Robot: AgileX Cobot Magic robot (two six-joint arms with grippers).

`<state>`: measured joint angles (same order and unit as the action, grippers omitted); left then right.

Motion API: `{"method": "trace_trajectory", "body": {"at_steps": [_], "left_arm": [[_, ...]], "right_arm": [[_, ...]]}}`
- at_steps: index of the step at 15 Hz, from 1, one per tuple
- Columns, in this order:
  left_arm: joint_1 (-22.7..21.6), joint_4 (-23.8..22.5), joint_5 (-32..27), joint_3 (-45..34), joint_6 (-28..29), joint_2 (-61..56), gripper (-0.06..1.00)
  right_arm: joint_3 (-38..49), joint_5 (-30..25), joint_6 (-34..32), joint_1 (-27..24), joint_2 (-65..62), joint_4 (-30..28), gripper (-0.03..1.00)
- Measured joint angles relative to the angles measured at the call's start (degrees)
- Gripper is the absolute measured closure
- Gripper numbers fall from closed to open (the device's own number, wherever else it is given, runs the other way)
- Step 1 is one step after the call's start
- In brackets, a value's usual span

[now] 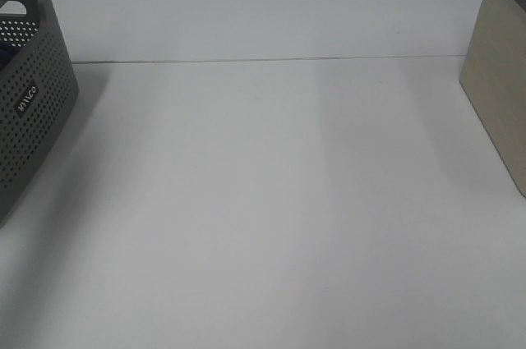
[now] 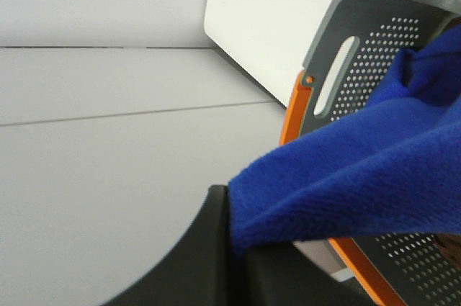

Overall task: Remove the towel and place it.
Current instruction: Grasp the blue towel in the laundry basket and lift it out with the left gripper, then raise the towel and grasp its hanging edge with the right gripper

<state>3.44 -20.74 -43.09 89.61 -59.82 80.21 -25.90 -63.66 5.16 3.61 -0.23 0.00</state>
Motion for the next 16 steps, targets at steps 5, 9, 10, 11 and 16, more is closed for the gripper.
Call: {"method": "trace_trajectory", "body": {"at_steps": [5, 9, 10, 11, 16], "left_arm": [[6.9, -0.6, 2.5, 6.0, 5.2, 0.0, 0.94], [15.1, -3.8, -0.1, 7.6, 10.9, 1.0, 0.94], [16.8, -4.6, -1.6, 7.7, 12.4, 2.1, 0.94], [18.6, -5.4, -2.9, 7.7, 13.8, 3.0, 0.94], [23.1, -6.7, -3.6, 7.7, 17.3, 6.6, 0.94]], "right_arm": [[0.0, 0.0, 0.0, 0.0, 0.0, 0.0, 0.21], [0.0, 1.5, 1.7, 0.0, 0.0, -4.8, 0.21], [0.0, 1.5, 1.8, 0.0, 0.0, -4.9, 0.21], [0.0, 1.5, 1.8, 0.0, 0.0, -5.0, 0.21], [-0.7, 3.2, 2.2, 0.0, 0.3, -2.3, 0.21]]}}
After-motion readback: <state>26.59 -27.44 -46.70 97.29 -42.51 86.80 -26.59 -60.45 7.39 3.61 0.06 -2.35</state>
